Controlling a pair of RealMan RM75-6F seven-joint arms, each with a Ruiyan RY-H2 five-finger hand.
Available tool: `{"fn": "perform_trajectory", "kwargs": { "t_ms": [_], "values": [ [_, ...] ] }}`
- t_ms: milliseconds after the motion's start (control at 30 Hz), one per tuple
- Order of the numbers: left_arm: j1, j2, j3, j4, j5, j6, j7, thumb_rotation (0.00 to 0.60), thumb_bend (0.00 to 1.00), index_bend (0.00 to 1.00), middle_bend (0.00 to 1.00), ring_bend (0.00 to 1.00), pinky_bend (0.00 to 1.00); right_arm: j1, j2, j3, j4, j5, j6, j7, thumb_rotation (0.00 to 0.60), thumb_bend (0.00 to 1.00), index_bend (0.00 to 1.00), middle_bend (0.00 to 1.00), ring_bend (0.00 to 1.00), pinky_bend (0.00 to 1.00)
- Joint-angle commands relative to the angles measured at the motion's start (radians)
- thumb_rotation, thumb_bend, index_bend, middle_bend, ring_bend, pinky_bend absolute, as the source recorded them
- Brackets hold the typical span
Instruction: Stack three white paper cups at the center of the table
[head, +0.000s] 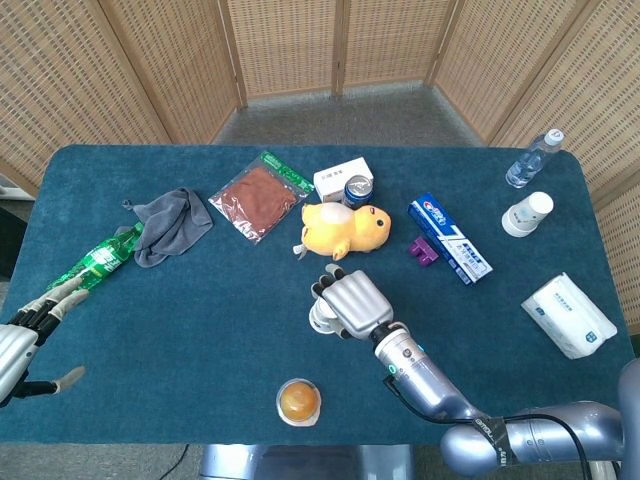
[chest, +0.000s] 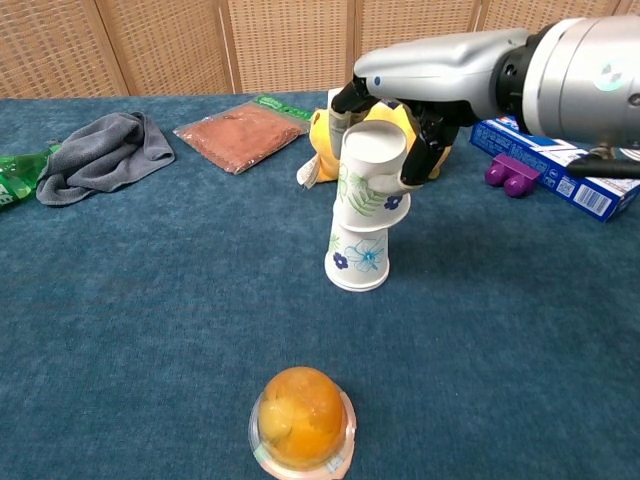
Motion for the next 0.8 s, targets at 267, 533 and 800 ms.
{"fn": "perform_trajectory", "kwargs": {
  "t_ms": [267, 533, 800],
  "values": [
    [-0.001, 0.0, -0.001, 0.001, -0.002, -0.001, 0.0, 0.6, 0.29, 0.02, 0.0, 0.0, 0.13, 0.003, 0.012, -0.012, -0.021, -0.017, 0.002, 0.006, 0.6, 0.44, 0.14, 0.29, 0.14, 0.59],
    [0.001, 0.0, -0.001, 0.001, -0.002, 0.002, 0.0, 0.6, 0.29, 0.02, 0.0, 0.0, 0.13, 0.002, 0.024, -0.019, -0.035, -0.02, 0.011, 0.01, 0.6, 0.43, 0.12, 0.26, 0.12, 0.59],
    [0.001, -0.001, 0.0, 0.001, 0.002, 0.001, 0.004, 0.6, 0.29, 0.02, 0.0, 0.0, 0.13, -0.057, 0.081, -0.035, -0.081, -0.127, 0.091, 0.045, 0.6, 0.43, 0.13, 0.24, 0.09, 0.51]
  ]
}}
